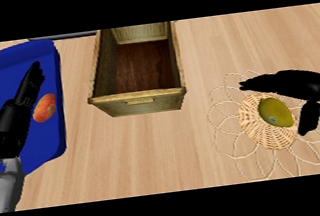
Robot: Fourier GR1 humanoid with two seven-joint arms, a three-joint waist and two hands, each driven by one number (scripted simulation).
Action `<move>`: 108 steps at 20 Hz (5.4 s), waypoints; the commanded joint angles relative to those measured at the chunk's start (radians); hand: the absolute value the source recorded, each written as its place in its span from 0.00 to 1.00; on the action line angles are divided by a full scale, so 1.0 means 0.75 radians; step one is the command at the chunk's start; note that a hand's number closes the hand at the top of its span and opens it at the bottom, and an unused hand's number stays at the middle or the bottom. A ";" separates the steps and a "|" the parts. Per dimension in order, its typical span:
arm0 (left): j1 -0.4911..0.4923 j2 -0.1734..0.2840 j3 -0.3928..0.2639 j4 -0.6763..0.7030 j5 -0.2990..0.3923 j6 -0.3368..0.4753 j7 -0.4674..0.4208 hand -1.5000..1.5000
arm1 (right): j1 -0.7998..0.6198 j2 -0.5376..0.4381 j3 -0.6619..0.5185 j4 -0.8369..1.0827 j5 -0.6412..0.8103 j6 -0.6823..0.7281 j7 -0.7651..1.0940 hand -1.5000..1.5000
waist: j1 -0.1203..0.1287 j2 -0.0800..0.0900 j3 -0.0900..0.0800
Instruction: Pick the lemon from the placemat and place it in the basket
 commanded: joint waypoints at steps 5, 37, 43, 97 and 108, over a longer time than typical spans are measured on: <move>-0.012 -0.068 -0.018 -0.002 -0.058 -0.001 0.031 0.50 | 0.005 0.102 0.027 0.115 0.111 -0.010 -0.081 0.00 | 0.001 0.001 0.000; -0.026 -0.071 0.052 -0.023 -0.071 -0.056 0.042 0.50 | -0.630 0.189 -0.714 0.346 0.002 -0.558 0.712 1.00 | 0.017 -0.001 0.002; -0.053 -0.039 0.103 0.040 -0.035 -0.090 0.015 0.50 | -0.896 0.243 -0.871 0.227 -0.270 -0.360 0.758 1.00 | -0.005 -0.008 -0.001; 0.002 -0.096 0.088 -0.055 -0.109 -0.105 0.009 0.50 | -1.804 0.606 -0.692 0.847 -0.291 0.029 1.404 0.00 | 0.026 0.004 -0.002; -0.002 -0.074 0.132 0.022 -0.072 -0.141 -0.047 0.50 | -1.679 0.508 -0.979 0.812 -0.409 -0.643 1.453 0.00 | 0.028 0.015 -0.003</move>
